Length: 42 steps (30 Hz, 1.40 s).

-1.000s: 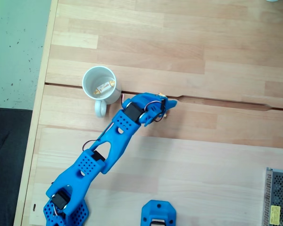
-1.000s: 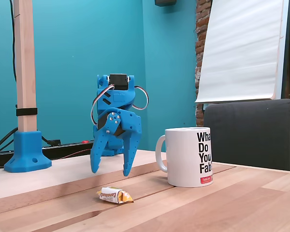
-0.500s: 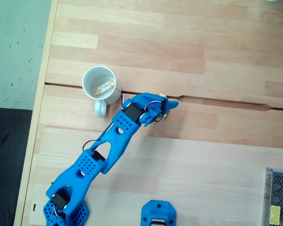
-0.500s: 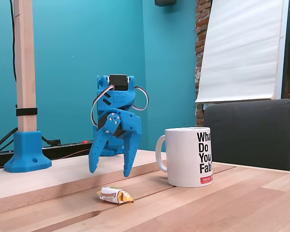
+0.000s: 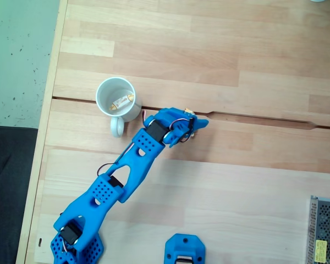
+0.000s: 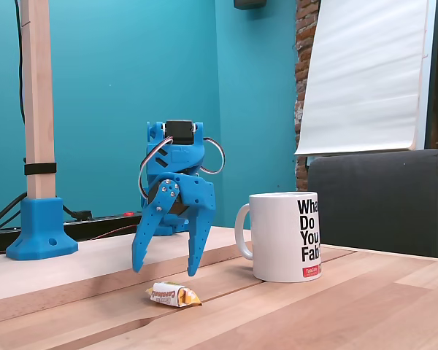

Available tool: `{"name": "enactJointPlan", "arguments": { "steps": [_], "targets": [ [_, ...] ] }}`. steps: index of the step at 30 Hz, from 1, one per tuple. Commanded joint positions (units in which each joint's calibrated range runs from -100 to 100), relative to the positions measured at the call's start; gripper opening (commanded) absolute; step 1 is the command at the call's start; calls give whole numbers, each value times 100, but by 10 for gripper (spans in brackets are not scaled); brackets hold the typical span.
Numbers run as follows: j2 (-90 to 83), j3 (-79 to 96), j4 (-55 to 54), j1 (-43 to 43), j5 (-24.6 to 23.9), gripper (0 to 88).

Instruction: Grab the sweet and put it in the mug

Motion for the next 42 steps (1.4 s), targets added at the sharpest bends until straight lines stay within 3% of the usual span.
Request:
{"name": "enactJointPlan", "arguments": {
  "steps": [1,42],
  "targets": [
    [-126,-234,-50,-7,-10,298],
    [47,-474,-74,-7,-20,297]
  ]
}}
